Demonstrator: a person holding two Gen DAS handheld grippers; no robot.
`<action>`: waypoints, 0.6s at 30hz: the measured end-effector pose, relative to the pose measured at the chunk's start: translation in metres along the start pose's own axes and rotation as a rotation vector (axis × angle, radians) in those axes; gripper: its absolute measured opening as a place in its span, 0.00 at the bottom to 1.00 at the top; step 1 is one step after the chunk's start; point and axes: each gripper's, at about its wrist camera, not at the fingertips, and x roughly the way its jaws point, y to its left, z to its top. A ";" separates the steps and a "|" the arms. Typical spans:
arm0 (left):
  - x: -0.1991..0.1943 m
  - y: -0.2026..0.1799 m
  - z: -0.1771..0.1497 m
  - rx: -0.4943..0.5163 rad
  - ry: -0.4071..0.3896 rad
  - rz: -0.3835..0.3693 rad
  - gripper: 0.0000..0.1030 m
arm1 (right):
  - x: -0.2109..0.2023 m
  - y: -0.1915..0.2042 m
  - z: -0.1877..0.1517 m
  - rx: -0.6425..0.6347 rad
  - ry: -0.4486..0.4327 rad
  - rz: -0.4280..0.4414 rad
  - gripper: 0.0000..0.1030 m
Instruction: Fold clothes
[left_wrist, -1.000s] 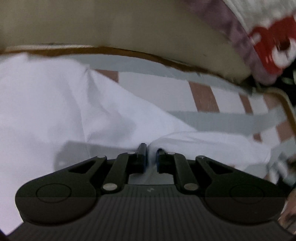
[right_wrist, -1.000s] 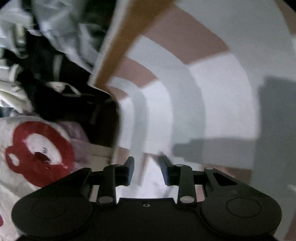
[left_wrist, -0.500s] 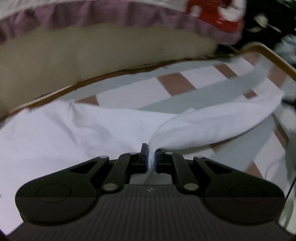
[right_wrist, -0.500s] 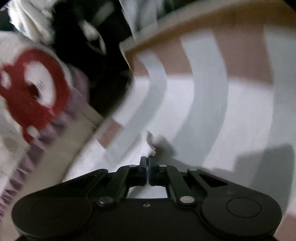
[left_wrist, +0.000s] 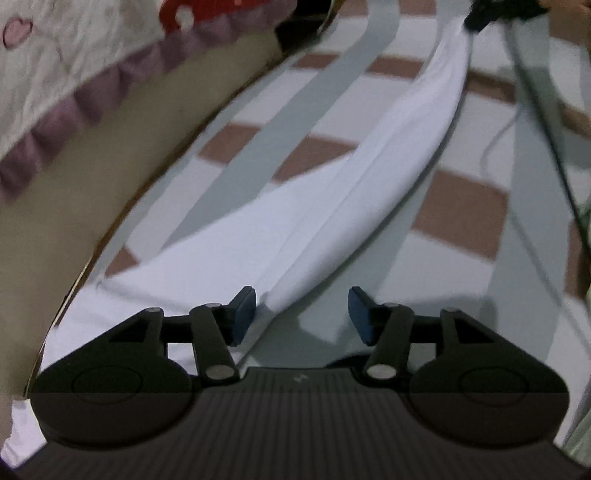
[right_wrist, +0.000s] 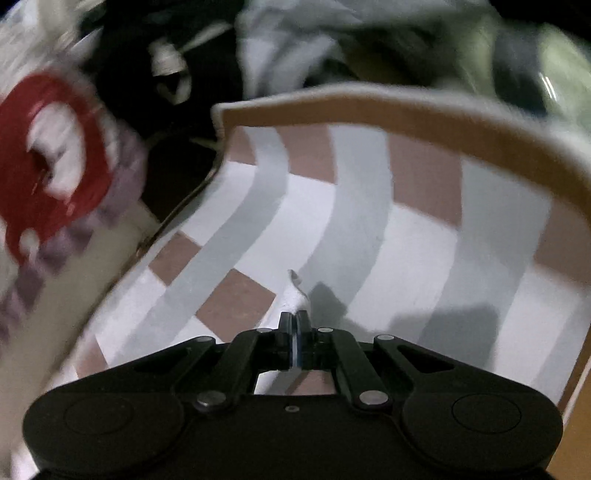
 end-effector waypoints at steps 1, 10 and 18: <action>-0.004 0.000 0.003 -0.037 -0.044 -0.011 0.53 | 0.002 -0.002 0.000 0.045 0.001 0.010 0.05; 0.033 -0.016 0.040 -0.110 -0.045 -0.227 0.70 | -0.026 -0.003 0.015 0.113 0.010 0.302 0.05; 0.062 -0.032 0.064 -0.111 0.059 -0.134 0.04 | -0.040 -0.020 0.020 0.111 -0.002 0.281 0.05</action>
